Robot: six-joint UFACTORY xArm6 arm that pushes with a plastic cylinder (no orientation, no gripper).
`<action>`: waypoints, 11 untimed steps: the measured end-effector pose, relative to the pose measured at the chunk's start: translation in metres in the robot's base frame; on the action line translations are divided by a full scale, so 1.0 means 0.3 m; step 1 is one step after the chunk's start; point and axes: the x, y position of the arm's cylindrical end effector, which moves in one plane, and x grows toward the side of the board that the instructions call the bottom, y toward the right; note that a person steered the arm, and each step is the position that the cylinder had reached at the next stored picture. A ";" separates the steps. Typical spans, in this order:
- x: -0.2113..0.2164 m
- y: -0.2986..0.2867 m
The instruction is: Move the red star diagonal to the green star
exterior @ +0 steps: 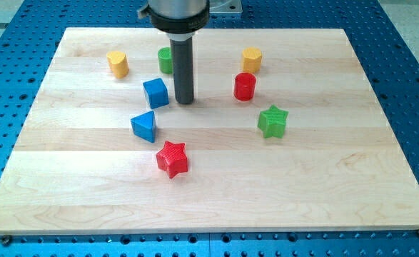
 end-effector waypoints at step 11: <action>0.215 0.542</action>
